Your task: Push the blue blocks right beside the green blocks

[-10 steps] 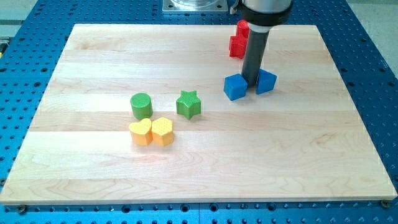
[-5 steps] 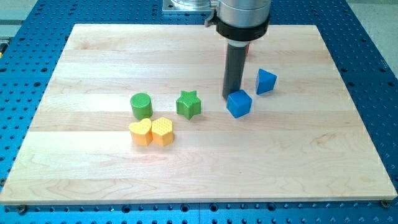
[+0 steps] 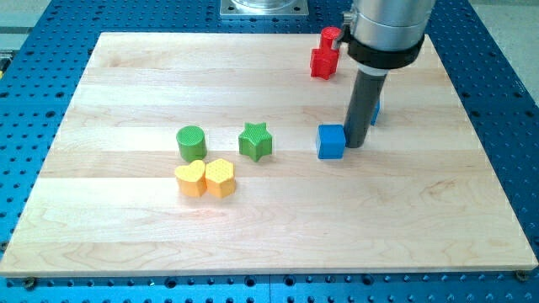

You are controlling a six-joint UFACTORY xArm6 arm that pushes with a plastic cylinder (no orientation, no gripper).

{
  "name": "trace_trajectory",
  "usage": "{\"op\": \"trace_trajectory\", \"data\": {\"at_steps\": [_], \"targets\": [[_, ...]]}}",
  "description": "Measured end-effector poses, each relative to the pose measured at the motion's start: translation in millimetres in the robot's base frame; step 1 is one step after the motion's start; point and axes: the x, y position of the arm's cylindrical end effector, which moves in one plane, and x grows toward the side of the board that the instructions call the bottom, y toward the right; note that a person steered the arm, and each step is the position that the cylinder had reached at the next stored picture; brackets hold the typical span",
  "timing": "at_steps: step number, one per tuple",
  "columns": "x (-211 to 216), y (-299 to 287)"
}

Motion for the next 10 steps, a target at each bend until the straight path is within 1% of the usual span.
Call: {"op": "trace_trajectory", "data": {"at_steps": [1,2,3,4,5,6,7,8,9,10], "targets": [[6,-14],[11,16],[-9,132],[-76,201],[-114,169],[-108,100],[-80,54],[-35,52],[-6,52],[-21,58]]}}
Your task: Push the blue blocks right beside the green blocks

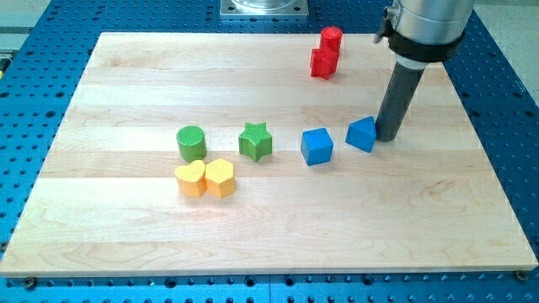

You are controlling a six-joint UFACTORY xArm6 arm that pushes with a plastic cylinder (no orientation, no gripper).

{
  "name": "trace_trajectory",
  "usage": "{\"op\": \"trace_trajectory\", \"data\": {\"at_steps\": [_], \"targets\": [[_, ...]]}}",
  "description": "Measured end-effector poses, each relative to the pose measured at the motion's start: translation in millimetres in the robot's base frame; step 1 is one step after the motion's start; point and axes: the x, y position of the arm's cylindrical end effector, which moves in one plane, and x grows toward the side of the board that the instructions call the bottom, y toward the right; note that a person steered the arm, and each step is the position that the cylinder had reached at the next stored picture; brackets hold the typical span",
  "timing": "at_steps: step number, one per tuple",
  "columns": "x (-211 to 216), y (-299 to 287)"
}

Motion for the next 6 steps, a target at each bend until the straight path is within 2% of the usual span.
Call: {"op": "trace_trajectory", "data": {"at_steps": [1,2,3,4,5,6], "targets": [[-13,-3],[-9,-20],[15,-36],[40,-11],[90,18],[112,-62]]}}
